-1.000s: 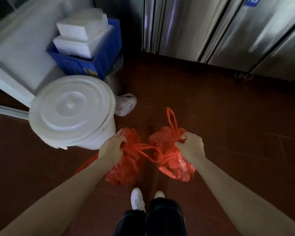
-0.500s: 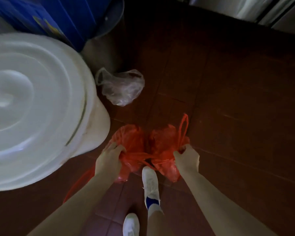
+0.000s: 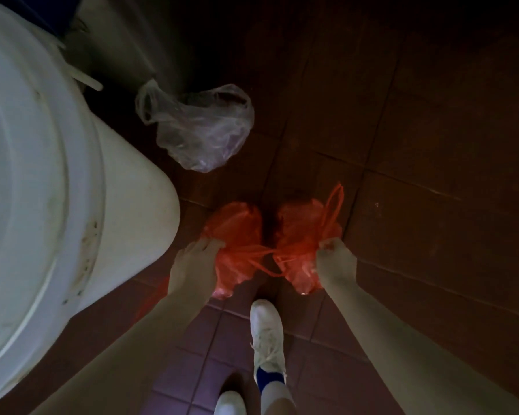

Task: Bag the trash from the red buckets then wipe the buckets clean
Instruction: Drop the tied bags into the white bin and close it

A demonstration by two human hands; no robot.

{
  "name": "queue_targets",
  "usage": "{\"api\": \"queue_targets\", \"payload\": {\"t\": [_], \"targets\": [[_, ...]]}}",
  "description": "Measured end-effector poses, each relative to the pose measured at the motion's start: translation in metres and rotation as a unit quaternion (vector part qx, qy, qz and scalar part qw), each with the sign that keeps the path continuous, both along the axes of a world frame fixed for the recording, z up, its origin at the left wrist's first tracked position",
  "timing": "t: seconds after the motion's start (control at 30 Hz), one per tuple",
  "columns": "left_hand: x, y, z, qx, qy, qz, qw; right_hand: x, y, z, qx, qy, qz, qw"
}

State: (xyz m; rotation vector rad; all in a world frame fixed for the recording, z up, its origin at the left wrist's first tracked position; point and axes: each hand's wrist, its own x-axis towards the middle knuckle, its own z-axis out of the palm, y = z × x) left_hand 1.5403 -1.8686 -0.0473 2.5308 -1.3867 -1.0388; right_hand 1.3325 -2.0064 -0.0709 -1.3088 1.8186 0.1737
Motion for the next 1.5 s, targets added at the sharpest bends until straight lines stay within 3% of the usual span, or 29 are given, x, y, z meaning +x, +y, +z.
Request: {"api": "queue_targets", "payload": {"t": [0.17, 0.33, 0.5, 0.6, 0.67, 0.8, 0.97, 1.23, 1.5], "targets": [[0.001, 0.001, 0.026, 0.035, 0.01, -0.051, 0.998, 0.001, 0.012, 0.03, 0.031, -0.012, 0.115, 0.993], [0.006, -0.001, 0.078, -0.02, 0.037, 0.026, 0.999, 0.035, 0.014, 0.081, 0.001, -0.033, 0.198, 0.98], [0.014, 0.002, 0.164, -0.195, 0.071, 0.074, 0.976, 0.104, 0.026, 0.161, -0.11, -0.179, 0.24, 0.948], [0.033, 0.031, 0.214, -0.308, 0.042, 0.074, 0.948, 0.148, 0.047, 0.208, -0.162, -0.255, 0.281, 0.911], [0.059, 0.058, 0.237, -0.329, 0.008, 0.119, 0.937, 0.18, 0.061, 0.236, -0.189, -0.285, 0.317, 0.885], [0.137, 0.122, 0.257, -0.277, -0.096, 0.235, 0.927, 0.247, 0.092, 0.276, -0.225, -0.292, 0.41, 0.834], [0.233, 0.179, 0.253, -0.135, -0.145, 0.268, 0.943, 0.336, 0.14, 0.287, -0.201, -0.243, 0.519, 0.795], [0.315, 0.204, 0.201, -0.017, -0.155, 0.081, 0.984, 0.46, 0.183, 0.245, -0.208, -0.112, 0.624, 0.745], [0.316, 0.247, 0.182, -0.071, -0.151, 0.036, 0.985, 0.487, 0.2, 0.237, -0.223, -0.029, 0.66, 0.717]]}}
